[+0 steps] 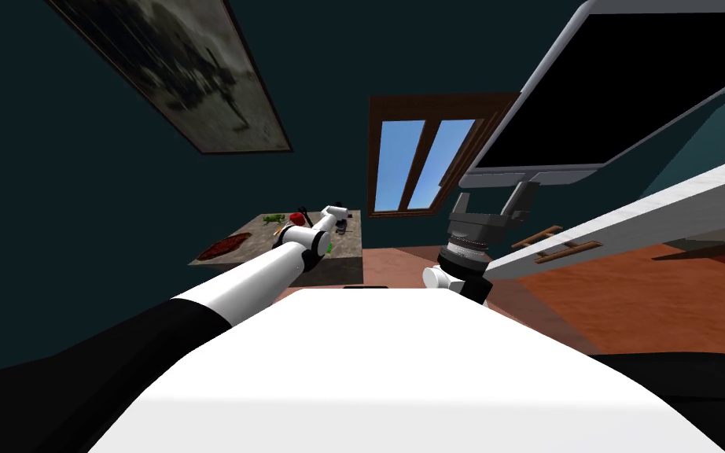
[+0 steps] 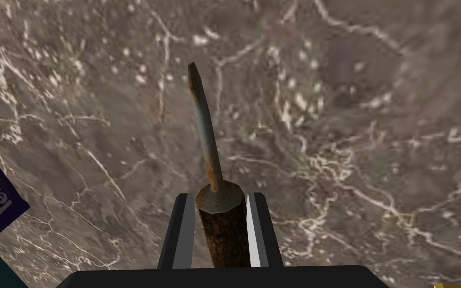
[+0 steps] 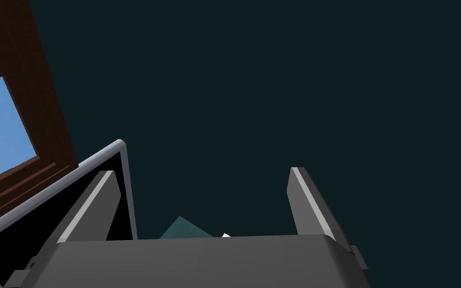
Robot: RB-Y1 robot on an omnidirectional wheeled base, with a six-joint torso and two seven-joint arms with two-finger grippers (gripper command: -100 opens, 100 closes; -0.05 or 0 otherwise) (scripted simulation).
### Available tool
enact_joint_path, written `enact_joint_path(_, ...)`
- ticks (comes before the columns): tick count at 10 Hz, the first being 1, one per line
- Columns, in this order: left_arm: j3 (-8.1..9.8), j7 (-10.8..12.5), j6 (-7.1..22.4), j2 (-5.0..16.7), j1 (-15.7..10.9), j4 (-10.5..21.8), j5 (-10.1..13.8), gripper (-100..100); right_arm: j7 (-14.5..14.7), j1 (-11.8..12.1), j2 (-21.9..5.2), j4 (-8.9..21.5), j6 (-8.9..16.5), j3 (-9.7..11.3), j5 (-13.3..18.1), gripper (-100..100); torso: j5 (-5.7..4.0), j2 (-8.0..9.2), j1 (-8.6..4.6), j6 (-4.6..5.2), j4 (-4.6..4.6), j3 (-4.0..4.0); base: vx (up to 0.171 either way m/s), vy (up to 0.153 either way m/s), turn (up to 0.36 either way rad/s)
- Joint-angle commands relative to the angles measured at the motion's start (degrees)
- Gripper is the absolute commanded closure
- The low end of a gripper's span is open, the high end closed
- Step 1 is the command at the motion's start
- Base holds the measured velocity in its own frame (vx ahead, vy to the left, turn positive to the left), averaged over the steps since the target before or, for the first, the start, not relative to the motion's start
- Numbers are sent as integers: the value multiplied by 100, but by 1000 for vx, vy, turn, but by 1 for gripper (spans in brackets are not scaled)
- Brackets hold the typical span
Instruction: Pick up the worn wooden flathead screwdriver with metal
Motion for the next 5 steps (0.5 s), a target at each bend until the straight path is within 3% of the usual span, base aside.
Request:
enact_joint_path(1,197,-52,-38,17,-80,118,-135,100,0,0,0,0,0,0,0,0,0,0,0,0,0,0,-18,-9,-32)
enact_joint_path(3,519,-146,13,49,-118,122,-371,100,0,0,0,0,0,0,0,0,0,-1,-2,0,1,0,-24,-12,-43)
enact_joint_path(4,421,-109,-53,45,-155,215,-291,100,0,0,0,0,0,0,0,0,0,0,-2,0,1,1,-11,-5,-7)
enact_joint_path(5,439,-119,-49,47,-159,215,-304,0,0,0,0,0,0,0,0,0,0,-3,1,-1,-1,-2,0,0,0)
